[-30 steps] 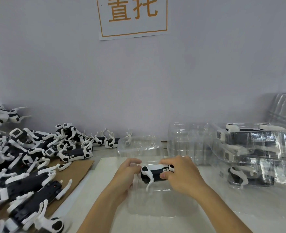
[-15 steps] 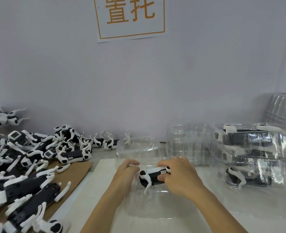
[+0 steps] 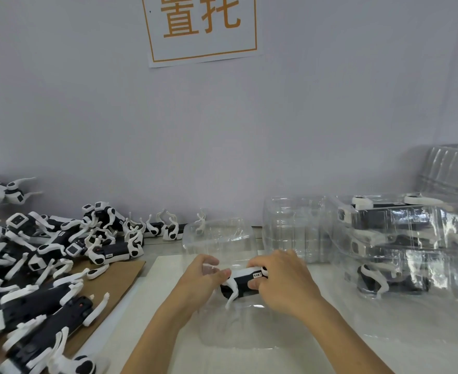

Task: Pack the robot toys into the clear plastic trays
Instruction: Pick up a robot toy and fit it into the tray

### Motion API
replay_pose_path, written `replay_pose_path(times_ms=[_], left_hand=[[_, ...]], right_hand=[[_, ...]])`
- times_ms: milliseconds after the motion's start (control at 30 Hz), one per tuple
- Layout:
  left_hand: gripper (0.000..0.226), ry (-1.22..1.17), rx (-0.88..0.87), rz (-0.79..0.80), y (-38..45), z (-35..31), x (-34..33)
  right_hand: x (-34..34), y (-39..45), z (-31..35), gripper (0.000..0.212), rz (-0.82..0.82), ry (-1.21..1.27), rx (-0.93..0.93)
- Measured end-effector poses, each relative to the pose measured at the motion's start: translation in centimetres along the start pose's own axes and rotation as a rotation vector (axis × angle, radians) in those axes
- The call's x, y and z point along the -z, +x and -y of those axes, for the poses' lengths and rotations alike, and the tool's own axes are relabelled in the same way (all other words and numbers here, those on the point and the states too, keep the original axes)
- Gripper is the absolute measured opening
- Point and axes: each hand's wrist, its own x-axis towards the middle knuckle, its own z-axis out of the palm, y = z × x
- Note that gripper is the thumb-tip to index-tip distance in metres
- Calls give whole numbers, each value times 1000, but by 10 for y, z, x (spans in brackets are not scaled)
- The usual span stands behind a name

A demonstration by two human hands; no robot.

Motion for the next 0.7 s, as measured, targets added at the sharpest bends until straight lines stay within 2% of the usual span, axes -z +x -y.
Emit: replay_pose_path(times_ms=[100,233,400,467,600,700], left_hand=[[21,26,-9,-54,1,-1,-4],[23,71,-18,-36,4,-1,-2],[26,6,-6,-35,3,2,1],[28,-24,-2,-35,3,2,2],[30,-55,1,-33,3,2,2],[30,-47,-4,-34,2,2,2]], right_hand=[[-1,-1,2,26,-7,-34,7],[1,-3,3,28,17,-38,-4],[15,-3,5,43,92,127,-49],[28,-3,4,43,126,161,-55],[56,-3,1,32,143,5,-75],[63,-5,5,35,223,-93,-141]])
